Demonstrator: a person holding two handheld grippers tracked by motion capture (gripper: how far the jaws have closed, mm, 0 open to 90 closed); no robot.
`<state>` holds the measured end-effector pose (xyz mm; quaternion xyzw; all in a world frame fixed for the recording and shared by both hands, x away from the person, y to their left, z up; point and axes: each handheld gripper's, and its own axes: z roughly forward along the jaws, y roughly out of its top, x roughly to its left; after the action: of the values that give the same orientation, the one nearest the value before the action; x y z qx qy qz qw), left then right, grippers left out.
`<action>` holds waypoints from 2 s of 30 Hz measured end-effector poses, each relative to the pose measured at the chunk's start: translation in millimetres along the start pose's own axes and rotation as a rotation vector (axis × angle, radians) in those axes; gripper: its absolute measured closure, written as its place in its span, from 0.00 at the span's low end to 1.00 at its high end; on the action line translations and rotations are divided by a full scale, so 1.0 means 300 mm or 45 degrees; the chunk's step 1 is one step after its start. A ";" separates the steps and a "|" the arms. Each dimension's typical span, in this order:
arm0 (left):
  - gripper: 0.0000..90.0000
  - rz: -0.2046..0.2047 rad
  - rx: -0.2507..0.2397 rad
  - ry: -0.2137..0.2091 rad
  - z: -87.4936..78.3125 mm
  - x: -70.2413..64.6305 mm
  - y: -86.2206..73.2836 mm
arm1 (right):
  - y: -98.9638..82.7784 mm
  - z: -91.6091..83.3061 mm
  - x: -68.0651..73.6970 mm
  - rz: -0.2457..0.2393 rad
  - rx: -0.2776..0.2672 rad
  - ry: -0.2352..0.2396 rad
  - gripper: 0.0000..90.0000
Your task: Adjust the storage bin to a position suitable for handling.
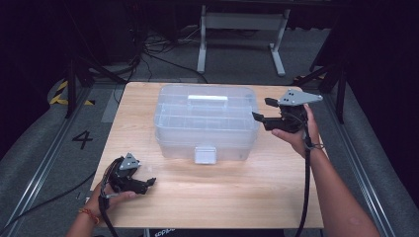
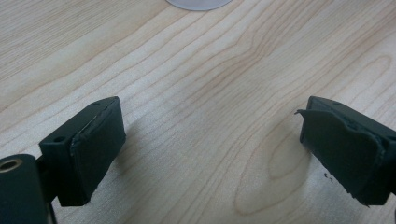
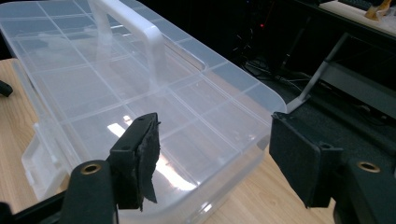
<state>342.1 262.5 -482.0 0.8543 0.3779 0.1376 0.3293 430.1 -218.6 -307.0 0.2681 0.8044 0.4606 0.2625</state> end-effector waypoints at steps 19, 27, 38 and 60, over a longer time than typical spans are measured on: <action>0.08 0.002 0.001 0.000 0.000 0.000 0.000 | 0.082 0.140 0.041 -0.023 0.044 0.072 0.42; 0.08 0.000 0.000 0.000 0.000 0.000 0.000 | 0.110 0.183 0.060 -0.055 0.077 0.094 0.46; 0.08 0.001 0.001 0.000 0.000 0.000 0.000 | 0.161 0.246 0.082 -0.104 0.140 0.148 0.60; 0.08 0.006 0.000 -0.006 0.001 0.002 0.001 | 0.202 0.303 0.116 -0.162 0.238 0.088 0.81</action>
<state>342.7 262.6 -481.9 0.8556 0.3750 0.1365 0.3297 477.3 -114.6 -299.4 0.2238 0.8678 0.3748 0.2372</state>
